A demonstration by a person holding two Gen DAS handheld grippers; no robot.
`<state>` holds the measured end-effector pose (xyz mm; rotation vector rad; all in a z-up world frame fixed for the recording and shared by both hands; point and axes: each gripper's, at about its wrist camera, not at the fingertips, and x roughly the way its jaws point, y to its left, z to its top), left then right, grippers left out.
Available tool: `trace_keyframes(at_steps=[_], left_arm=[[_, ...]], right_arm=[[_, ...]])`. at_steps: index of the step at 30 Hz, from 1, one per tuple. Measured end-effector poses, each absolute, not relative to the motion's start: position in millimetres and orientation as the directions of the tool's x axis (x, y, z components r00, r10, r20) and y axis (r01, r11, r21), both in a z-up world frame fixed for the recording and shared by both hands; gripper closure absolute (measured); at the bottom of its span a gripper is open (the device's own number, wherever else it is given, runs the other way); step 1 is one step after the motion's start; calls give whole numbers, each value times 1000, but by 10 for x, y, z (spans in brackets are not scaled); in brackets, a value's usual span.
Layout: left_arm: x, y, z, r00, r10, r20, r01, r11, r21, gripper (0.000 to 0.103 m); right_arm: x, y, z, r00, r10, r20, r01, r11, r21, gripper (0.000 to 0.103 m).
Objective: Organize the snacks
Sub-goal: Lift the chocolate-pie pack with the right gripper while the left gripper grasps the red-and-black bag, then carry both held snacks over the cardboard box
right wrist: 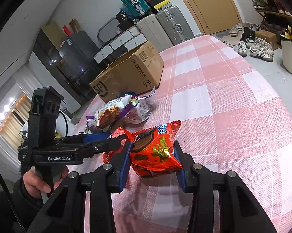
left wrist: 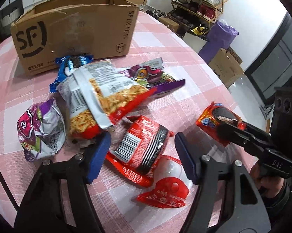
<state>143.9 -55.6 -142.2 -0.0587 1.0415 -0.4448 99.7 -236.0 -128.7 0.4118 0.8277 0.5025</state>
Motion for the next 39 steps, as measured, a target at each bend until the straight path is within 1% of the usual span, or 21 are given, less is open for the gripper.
trace_keyframes(at_steps=[3, 5, 6, 7, 8, 15, 18, 22, 28, 36, 39], left_arm=[[1391, -631, -1432, 409, -387, -827, 365, 899, -240, 37], [1406, -675, -1483, 386, -395, -834, 379, 892, -247, 45], [1419, -683, -1508, 378, -393, -838, 379, 892, -247, 53], [1433, -688, -1528, 378, -388, -841, 377, 894, -243, 58], [1438, -682, -1526, 378, -397, -836, 378, 891, -252, 60], [1402, -633, -1523, 385, -393, -835, 369, 895, -251, 61], [1343, -545, -1454, 391, -415, -821, 352, 892, -283, 61], [1203, -470, -1298, 427, -402, -810, 344, 901, -265, 61], [981, -302, -1000, 482, -357, -800, 321, 922, -217, 61], [736, 60, -427, 587, -355, -728, 315, 928, -198, 61], [682, 222, -215, 613, -363, -702, 311, 928, -208, 61]], right_arm=[[991, -2366, -1284, 573, 572, -588, -259, 806, 532, 63], [983, -2370, -1281, 575, 570, -587, -258, 807, 531, 63], [980, -2372, -1280, 575, 571, -586, -258, 806, 533, 63], [977, -2371, -1281, 575, 571, -586, -258, 806, 532, 63], [971, -2371, -1280, 576, 570, -586, -257, 807, 532, 63], [937, -2389, -1273, 577, 567, -587, -253, 808, 532, 63], [931, -2386, -1247, 583, 558, -591, -246, 814, 526, 63], [881, -2349, -1132, 596, 551, -584, -264, 821, 506, 63], [824, -2290, -890, 627, 532, -569, -271, 834, 481, 63], [763, -2046, -399, 658, 535, -531, -361, 842, 401, 63], [760, -1928, -198, 647, 576, -499, -414, 816, 404, 63]])
